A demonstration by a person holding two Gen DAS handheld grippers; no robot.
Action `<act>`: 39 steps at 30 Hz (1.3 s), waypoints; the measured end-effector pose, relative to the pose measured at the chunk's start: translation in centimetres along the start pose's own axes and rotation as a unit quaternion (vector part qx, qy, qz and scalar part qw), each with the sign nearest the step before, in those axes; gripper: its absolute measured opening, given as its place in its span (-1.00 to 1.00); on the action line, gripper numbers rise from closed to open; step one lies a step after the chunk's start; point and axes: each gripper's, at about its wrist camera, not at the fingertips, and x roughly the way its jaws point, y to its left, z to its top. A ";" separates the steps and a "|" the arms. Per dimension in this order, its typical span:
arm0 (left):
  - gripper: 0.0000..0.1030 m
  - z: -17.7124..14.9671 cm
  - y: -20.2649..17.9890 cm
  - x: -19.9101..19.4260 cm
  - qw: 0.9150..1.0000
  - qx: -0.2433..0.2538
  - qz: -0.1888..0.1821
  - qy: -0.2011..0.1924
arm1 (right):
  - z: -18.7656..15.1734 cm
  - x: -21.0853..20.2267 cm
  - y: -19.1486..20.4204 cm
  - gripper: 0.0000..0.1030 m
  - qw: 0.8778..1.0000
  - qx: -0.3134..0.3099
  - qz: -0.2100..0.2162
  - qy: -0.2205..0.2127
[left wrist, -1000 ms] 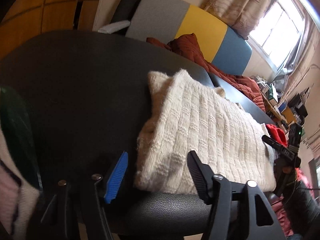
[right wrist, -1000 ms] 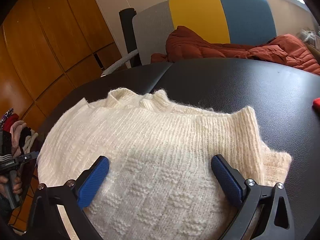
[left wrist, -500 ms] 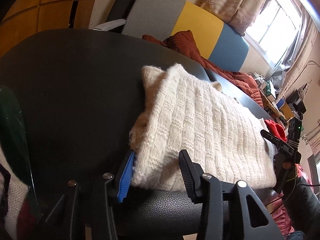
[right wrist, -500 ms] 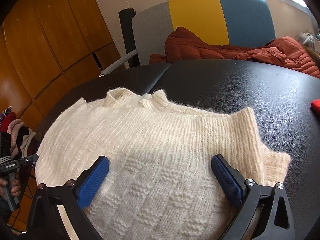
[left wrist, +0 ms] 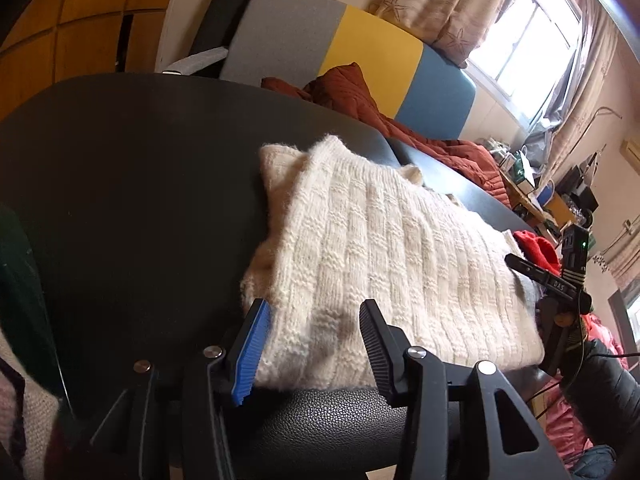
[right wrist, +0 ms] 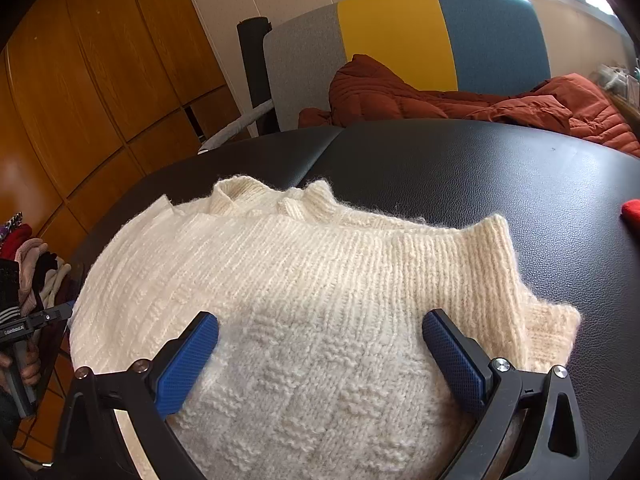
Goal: Fold clothes
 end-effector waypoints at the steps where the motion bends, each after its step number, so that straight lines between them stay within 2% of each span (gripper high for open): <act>1: -0.10 -0.1 0.2 0.0 1.000 -0.005 -0.003 0.000 | 0.0 0.0 0.0 1.00 1.000 0.000 0.000 0.000; 12: -0.13 0.5 0.7 1.0 1.000 -0.011 -0.024 0.016 | 0.0 0.0 -0.1 1.00 1.000 0.001 0.001 -0.001; 14: -0.23 0.6 1.0 1.3 0.999 -0.018 -0.029 0.019 | 0.0 0.0 -0.1 1.00 1.000 0.001 0.001 -0.001; 16: -0.46 0.6 0.9 1.4 0.999 -0.016 -0.030 0.024 | 0.0 0.1 0.0 1.00 1.000 0.001 0.000 -0.001; 17: -0.50 0.6 0.9 1.5 0.999 -0.016 -0.030 0.026 | 0.0 0.1 0.0 1.00 1.000 0.001 0.000 -0.001; 19: -0.80 0.5 0.9 1.6 0.999 -0.013 -0.022 0.030 | 0.0 0.1 -0.1 1.00 1.000 0.001 0.000 -0.001; 22: -0.86 0.3 1.0 1.6 0.999 -0.014 -0.012 0.031 | 0.0 0.1 -0.1 1.00 1.000 0.002 0.001 -0.001; 26: -0.91 0.1 0.0 0.6 1.000 0.009 0.016 0.021 | 0.0 0.1 -0.1 1.00 1.000 0.002 0.000 -0.001; 30: -0.92 -0.6 -0.2 -1.1 1.000 0.013 0.021 0.016 | -0.1 0.1 0.1 1.00 1.000 -0.003 -0.004 -0.001; 33: -0.91 -1.6 -0.1 -0.4 0.998 0.022 0.042 0.043 | 0.0 0.0 -0.1 1.00 1.000 -0.001 0.000 -0.002; 35: -0.91 -1.8 0.0 0.0 0.998 0.015 0.043 0.048 | 0.0 0.0 -0.3 1.00 1.000 -0.001 0.001 -0.003; 39: -0.86 -0.9 -0.5 -0.4 0.999 0.008 0.042 0.032 | 0.1 0.1 -0.3 1.00 1.000 -0.002 -0.001 -0.003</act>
